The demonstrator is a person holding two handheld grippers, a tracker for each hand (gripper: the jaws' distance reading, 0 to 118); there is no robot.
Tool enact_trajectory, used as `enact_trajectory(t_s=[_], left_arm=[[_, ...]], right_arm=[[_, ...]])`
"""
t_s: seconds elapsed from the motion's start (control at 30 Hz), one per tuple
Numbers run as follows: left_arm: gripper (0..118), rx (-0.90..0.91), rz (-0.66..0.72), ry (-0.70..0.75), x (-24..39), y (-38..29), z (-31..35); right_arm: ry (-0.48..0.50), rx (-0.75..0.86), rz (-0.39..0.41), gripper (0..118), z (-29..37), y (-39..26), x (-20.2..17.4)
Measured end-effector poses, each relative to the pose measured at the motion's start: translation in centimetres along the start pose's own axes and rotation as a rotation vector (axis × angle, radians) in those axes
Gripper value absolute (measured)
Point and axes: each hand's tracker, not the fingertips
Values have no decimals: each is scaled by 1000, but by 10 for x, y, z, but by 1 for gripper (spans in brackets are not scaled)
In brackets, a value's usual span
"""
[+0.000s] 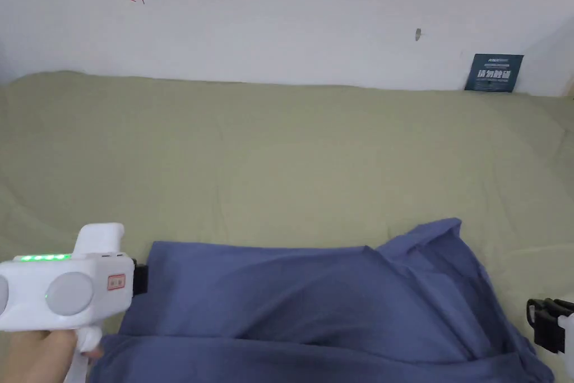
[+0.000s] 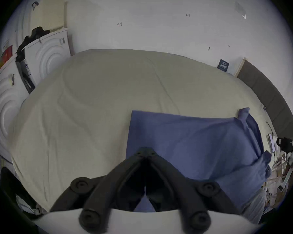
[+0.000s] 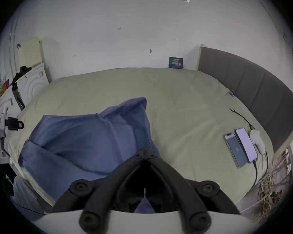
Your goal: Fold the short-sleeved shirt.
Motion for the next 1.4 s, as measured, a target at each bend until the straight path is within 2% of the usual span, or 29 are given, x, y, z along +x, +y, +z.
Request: enact_trajectory(t_s=[0.13, 0.17, 0.2, 0.27, 0.3, 0.37, 0.47, 0.5, 0.6, 0.67, 0.8, 0.87, 0.9, 0.93, 0.97, 1.0, 1.07, 1.17, 1.2, 1.23, 1.27, 1.3, 1.33, 1.4], left_arm=[[0, -27, -10, 5, 4, 36, -46], [4, -51, -28, 6, 3, 42, -57], [26, -76, -36, 15, 5, 47, -69], [105, -126, -48, 32, 8, 51, -93], [118, -150, -59, 42, 8, 51, -104], [110, -123, -73, 115, 12, 56, -114], [108, -171, -82, 120, 9, 56, -128], [99, -189, -78, 119, 9, 55, -129], [52, -191, -43, 23, 7, 48, -126], [3, -171, -84, 73, 12, 48, -118], [3, -173, -56, 41, 6, 46, -125], [3, -164, -71, 44, 8, 44, -124], [3, -164, -69, 43, 9, 44, -124], [3, -166, -65, 40, 9, 44, -124], [3, -178, -53, 26, 5, 47, -127], [3, -179, -44, 20, 2, 47, -128], [3, -183, -6, 4, -1, 48, -131], [3, -181, 9, -1, 1, 46, -129], [3, -183, 7, -2, 2, 46, -129], [3, -185, 1, -3, 2, 47, -130], [3, -184, -7, -1, 2, 46, -129], [3, -183, -11, 1, 3, 46, -129], [3, -182, -14, 1, 3, 46, -129], [3, -182, -11, -2, 2, 47, -127]], right_arm=[[-11, -26, 12, 0, -35, 17, 0], [-18, -32, 16, 0, -42, 20, 0], [-20, -37, 21, 0, -48, 24, 1], [-31, -50, 28, 0, -60, 29, 3], [-32, -55, 33, 0, -65, 31, 5], [-39, -74, 43, 0, -74, 34, 9], [-53, -107, 46, 0, -85, 35, 17], [-57, -121, 44, 0, -89, 35, 20], [-61, -157, 21, 0, -105, 36, 32], [-63, -172, 23, 0, -114, 37, 34], [-60, -201, 50, 0, -133, 46, 33], [-39, -215, 37, 2, -144, 53, 34], [-26, -224, 28, 21, -149, 56, 34], [-15, -238, 18, 55, -157, 59, 34], [-5, -276, 7, 100, -167, 60, 34], [14, -299, -15, 116, -167, 58, 33], [-16, -314, 4, 105, -173, 64, 31], [-19, -348, 32, 105, -206, 64, 27], [-26, -348, 41, 98, -209, 64, 26], [-39, -329, 44, 80, -210, 63, 26], [-45, -319, 54, 53, -211, 61, 29], [-24, -313, 45, 18, -211, 60, 31], [-26, -303, 42, 3, -208, 60, 30], [-27, -281, 76, 3, -196, 63, 23]])
